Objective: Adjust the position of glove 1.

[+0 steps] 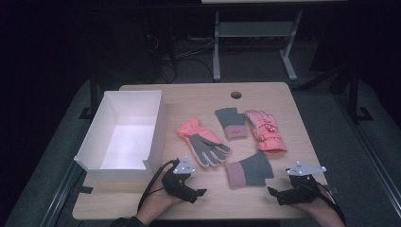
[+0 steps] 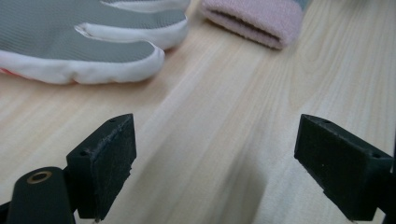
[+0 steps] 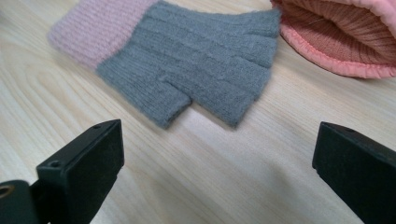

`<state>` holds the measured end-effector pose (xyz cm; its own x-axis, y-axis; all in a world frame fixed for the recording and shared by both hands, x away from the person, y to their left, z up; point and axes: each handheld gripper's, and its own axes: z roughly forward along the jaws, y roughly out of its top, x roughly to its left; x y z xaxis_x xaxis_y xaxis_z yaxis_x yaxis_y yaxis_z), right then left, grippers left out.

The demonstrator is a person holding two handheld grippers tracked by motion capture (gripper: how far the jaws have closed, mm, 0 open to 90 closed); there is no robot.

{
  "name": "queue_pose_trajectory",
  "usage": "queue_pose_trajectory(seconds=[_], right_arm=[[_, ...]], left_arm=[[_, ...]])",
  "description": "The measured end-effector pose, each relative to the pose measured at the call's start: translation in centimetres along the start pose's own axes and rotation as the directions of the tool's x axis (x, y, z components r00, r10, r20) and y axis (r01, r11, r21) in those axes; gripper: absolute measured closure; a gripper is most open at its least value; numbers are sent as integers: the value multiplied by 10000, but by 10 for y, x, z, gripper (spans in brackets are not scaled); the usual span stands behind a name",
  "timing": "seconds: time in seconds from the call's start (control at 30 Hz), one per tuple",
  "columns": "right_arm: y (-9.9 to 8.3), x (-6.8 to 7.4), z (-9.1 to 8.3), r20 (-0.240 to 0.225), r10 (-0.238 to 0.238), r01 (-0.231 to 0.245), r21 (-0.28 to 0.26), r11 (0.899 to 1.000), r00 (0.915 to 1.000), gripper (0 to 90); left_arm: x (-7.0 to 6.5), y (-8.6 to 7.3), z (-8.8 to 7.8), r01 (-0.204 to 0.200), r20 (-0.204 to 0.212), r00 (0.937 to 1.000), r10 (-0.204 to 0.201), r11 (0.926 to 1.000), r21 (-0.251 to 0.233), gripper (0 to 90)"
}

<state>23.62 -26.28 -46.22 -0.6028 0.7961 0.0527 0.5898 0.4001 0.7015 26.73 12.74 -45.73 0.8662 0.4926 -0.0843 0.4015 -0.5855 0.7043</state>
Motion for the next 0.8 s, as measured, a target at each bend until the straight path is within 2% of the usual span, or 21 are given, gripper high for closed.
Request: queue_pose_trajectory(seconds=[0.1, 0.2, 0.3, 0.4, 0.43, 0.47, 0.57, 0.6, 0.67, 0.7, 0.73, 0.77, 0.8], right_arm=[[2, -1, -2, -176, 341, -341, -14, 9994, 9993, 19], [4, -3, -4, -484, 451, -453, -48, 9990, 9978, 22], [6, -4, -5, -662, 682, -681, 41, 9977, 9955, 63], [10, -4, -8, -629, 620, -628, -110, 9980, 9961, 120], [10, -4, -8, -629, 620, -628, -110, 9980, 9961, 120], [13, -3, -9, -662, 621, -638, -242, 9977, 9959, 151], [16, -2, -8, -630, 607, -626, -295, 9976, 9962, 192], [20, -1, -6, -640, 608, -621, -193, 9979, 9961, 253], [22, 0, -4, -655, 619, -630, -150, 9979, 9959, 276], [25, 2, -2, -749, 601, -609, -72, 9981, 9954, 323], [29, 3, 0, -740, 374, -383, -101, 9992, 9966, 394], [29, 3, 0, -740, 374, -383, -101, 9992, 9966, 394], [34, 5, 2, -828, 248, -260, -131, 9996, 9963, 470]], left_arm=[[1, 1, -1, 59, 29, 10000, -59, 10000, 73, 121], [3, 3, -1, 60, 110, 9999, -62, 9999, 156, 122], [4, 3, -3, 6, 124, 9999, -8, 9999, 148, 122], [4, 2, -6, 213, 238, 9995, -213, 9998, -21, 123], [4, 2, -6, 213, 238, 9995, -213, 9998, -21, 126], [6, 2, -7, 221, 492, 9985, -222, 9998, 25, 127], [5, 2, -8, 224, 579, 9981, -227, 9997, 50, 126], [4, 2, -8, 159, 616, 9980, -163, 9999, 62, 127], [4, 2, -9, 114, 605, 9981, -118, 9999, 69, 127], [3, 2, -9, 89, 576, 9983, -90, 10000, 21, 127], [2, 2, -10, 28, 492, 9988, -28, 10000, 0, 126], [2, 2, -10, 28, 492, 9988, -28, 10000, 0, 125], [2, 2, -11, 40, 466, 9989, -38, 10000, -36, 125]])
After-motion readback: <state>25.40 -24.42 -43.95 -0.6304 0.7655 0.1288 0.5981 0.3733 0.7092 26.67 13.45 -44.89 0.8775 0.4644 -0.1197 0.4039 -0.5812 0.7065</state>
